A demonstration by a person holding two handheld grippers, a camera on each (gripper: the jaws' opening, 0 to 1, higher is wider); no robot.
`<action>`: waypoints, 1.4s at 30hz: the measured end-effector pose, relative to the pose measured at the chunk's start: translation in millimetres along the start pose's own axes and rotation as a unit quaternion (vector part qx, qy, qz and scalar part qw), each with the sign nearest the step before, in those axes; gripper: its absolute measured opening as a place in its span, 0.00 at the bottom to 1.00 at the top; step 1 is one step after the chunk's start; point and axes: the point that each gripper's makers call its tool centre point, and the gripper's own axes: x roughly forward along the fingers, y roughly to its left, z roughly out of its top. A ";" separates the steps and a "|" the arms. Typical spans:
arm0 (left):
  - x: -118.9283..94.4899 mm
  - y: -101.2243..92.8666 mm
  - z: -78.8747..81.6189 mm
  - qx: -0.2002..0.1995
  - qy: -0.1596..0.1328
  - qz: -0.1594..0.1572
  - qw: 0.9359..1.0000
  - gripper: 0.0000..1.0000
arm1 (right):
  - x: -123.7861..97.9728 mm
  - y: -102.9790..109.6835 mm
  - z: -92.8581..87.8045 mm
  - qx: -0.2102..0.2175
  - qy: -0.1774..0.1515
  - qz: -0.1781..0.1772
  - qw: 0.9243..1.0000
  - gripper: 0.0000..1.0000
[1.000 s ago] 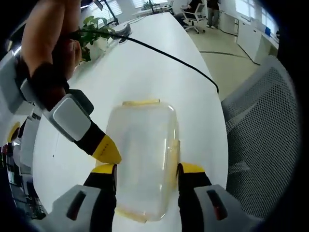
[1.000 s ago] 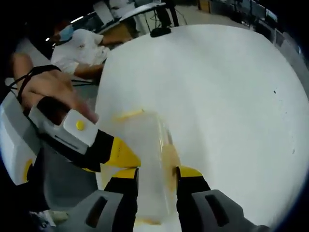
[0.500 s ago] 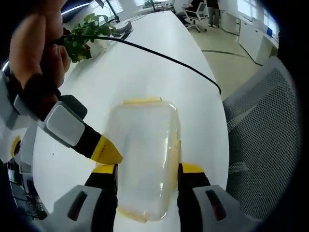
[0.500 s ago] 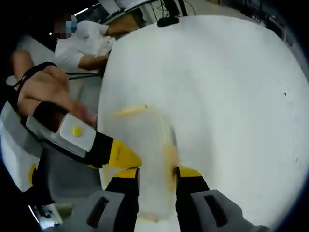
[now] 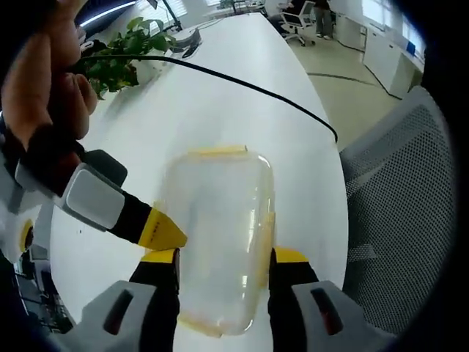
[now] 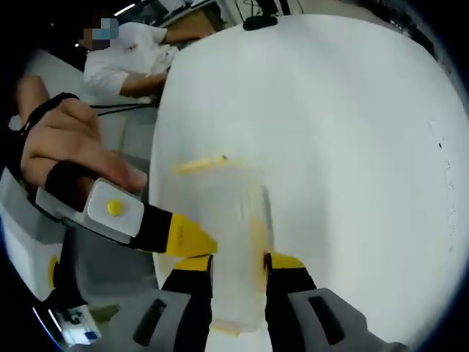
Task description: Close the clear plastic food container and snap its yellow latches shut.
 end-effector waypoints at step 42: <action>-12.8 -18.5 5.5 0.006 -0.041 -0.021 0.999 0.62 | -10.1 -2.1 -12.5 0.033 -0.049 -0.060 0.996 0.36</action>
